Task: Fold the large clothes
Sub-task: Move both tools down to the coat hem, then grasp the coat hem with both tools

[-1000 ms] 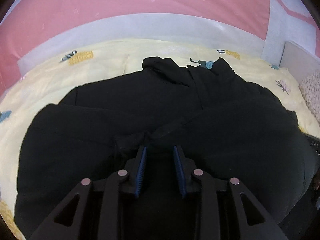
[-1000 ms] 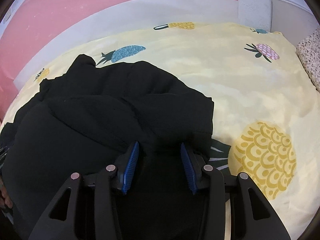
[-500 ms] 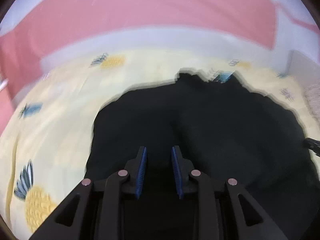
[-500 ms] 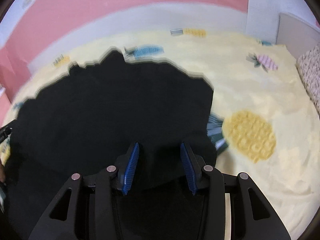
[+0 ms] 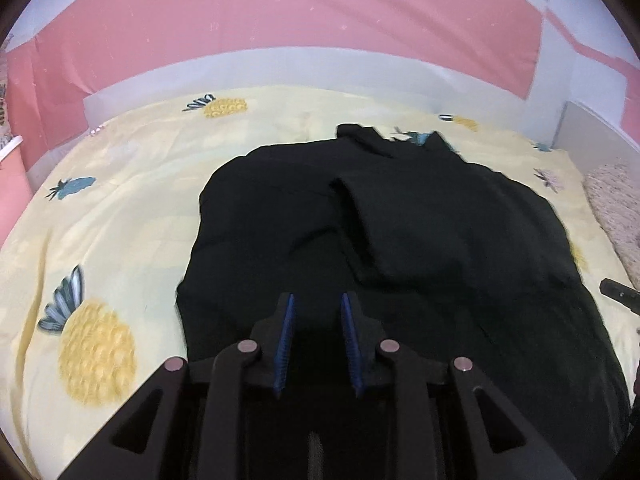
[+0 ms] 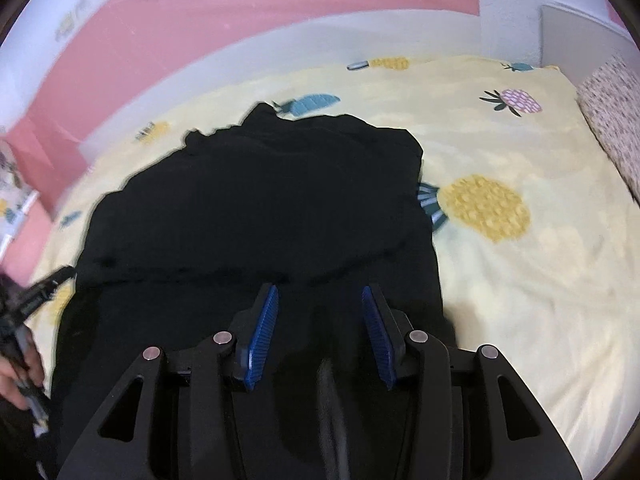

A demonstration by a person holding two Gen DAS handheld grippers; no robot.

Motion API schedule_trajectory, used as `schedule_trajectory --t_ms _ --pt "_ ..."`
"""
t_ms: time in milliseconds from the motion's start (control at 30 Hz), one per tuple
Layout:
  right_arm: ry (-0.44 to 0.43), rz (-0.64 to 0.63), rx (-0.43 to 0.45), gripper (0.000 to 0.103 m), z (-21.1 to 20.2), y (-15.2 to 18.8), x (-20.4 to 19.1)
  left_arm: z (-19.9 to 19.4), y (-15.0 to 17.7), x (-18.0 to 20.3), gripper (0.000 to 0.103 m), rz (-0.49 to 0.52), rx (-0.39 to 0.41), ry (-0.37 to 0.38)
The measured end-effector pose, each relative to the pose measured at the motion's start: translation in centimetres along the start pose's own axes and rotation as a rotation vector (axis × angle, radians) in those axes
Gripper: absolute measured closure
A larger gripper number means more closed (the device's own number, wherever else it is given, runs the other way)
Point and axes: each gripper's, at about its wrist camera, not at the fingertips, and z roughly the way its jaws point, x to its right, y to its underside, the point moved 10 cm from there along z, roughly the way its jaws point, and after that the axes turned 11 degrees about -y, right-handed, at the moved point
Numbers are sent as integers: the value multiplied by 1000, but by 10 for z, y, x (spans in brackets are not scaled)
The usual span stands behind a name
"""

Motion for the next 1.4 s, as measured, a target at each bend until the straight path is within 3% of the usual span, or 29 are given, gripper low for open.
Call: schedule_trajectory --t_ms 100,200,467,667,1000,1267,1400 --pt "-23 15 34 58 -31 24 -11 -35 18 2 64 -3 11 28" --pt "-29 18 57 56 -58 48 -22 -72 35 3 60 -4 39 52" --pt "-16 -11 53 53 -93 104 -43 -129 76 3 59 33 66 55" --pt "-14 -38 57 44 -113 134 -54 -155 107 1 56 53 66 49" --pt "-4 -26 67 34 -135 162 -44 -163 158 -22 54 38 22 29" --pt "35 116 57 33 -142 174 22 -146 186 -57 43 -42 -64 21" --pt "13 199 48 31 -136 179 52 -128 200 -68 39 -78 -127 23"
